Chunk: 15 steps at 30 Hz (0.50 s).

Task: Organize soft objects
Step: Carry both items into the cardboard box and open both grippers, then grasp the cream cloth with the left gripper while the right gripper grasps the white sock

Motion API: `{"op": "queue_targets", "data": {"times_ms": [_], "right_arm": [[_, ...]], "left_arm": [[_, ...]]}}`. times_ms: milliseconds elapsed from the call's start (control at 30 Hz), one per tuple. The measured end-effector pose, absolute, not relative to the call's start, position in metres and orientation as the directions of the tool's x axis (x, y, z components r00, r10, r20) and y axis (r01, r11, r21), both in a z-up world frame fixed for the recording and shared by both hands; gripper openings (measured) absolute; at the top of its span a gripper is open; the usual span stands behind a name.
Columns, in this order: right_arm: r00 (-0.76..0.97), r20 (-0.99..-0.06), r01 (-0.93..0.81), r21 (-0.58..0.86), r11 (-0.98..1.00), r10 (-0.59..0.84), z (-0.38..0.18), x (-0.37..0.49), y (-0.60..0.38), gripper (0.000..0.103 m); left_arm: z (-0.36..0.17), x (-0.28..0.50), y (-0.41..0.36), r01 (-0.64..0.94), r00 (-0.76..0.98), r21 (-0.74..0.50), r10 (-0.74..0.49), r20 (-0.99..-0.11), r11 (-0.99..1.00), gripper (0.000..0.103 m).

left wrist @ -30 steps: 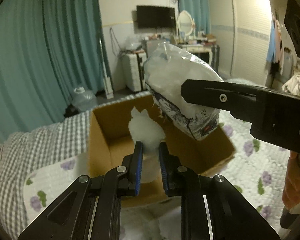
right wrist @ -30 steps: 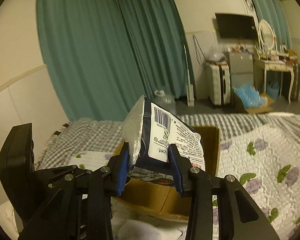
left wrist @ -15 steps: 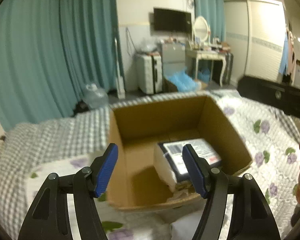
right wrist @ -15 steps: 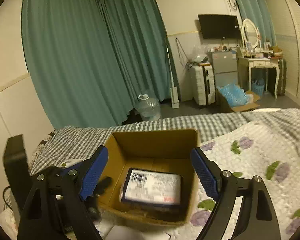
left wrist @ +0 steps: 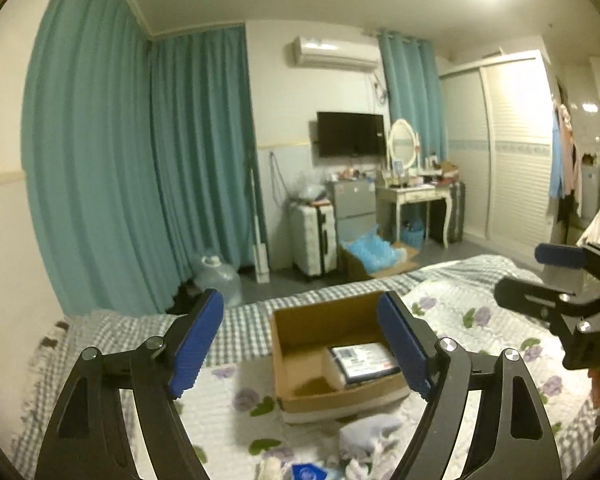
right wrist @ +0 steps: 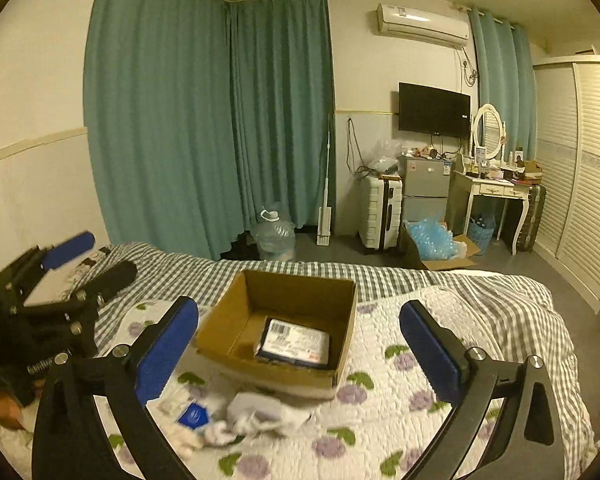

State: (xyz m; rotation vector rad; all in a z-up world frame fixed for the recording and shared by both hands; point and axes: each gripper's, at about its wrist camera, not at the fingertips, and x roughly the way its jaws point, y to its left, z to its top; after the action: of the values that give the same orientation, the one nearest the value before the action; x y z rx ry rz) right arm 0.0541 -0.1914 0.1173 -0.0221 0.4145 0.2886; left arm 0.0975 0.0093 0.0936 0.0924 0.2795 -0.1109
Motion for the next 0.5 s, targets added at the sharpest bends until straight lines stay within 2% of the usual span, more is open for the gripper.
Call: {"op": "queue_targets", "data": {"times_ms": [267,500], "right_arm": [[0.874,-0.417,-0.256,0.045,0.966,0.251,0.09,0.002,-0.186,0.102],[0.829,-0.488,-0.272,0.072,0.96,0.271,0.016,0.015,-0.165,0.102]], "left_arm": [[0.068,0.068,0.026,0.085,0.942,0.086,-0.052,-0.331,0.993,0.081],[-0.016,0.08,0.034,0.094,0.866,0.061,-0.051,-0.498,0.994,0.081]]}}
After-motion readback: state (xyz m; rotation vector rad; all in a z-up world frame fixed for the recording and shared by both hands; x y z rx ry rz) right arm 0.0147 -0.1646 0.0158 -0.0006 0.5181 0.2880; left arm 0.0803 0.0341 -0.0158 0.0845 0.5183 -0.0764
